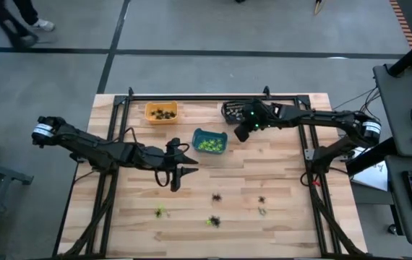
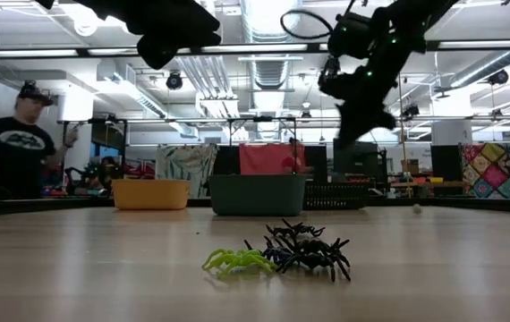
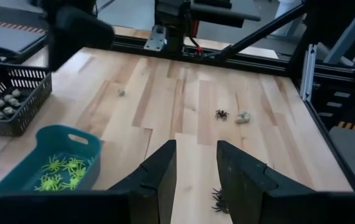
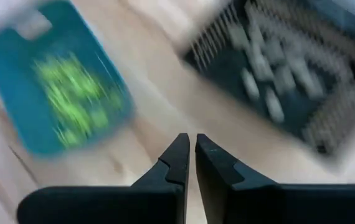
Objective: Sort Halloween decoration
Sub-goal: Put the white skull toy into the black bin
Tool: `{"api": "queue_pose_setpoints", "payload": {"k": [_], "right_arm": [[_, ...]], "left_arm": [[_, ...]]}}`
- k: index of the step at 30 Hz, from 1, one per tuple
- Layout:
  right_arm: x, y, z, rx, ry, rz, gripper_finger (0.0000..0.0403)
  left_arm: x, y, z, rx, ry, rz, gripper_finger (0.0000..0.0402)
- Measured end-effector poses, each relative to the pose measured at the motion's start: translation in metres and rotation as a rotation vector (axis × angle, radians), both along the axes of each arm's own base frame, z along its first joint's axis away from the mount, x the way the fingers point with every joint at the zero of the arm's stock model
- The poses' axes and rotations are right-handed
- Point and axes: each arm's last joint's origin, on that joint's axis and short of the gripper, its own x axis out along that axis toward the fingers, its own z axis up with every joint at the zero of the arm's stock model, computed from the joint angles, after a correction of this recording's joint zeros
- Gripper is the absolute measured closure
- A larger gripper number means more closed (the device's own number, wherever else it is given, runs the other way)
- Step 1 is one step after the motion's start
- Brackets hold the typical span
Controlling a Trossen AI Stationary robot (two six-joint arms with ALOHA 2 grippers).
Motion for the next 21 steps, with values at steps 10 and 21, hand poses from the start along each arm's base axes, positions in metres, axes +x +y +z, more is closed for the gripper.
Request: {"api": "queue_pose_setpoints", "payload": {"k": [10,21], "right_arm": [[-0.04,0.031,-0.009,0.258,0.477,-0.112,0.0385],[-0.053,0.04,-0.041,0.327,0.535,-0.135,0.0369]], "left_arm": [[0.0,0.0,0.001,-0.022,-0.006,0.011,0.0304],[0.004,-0.004,-0.006,-0.02,0.013,0.002,0.0304]]}}
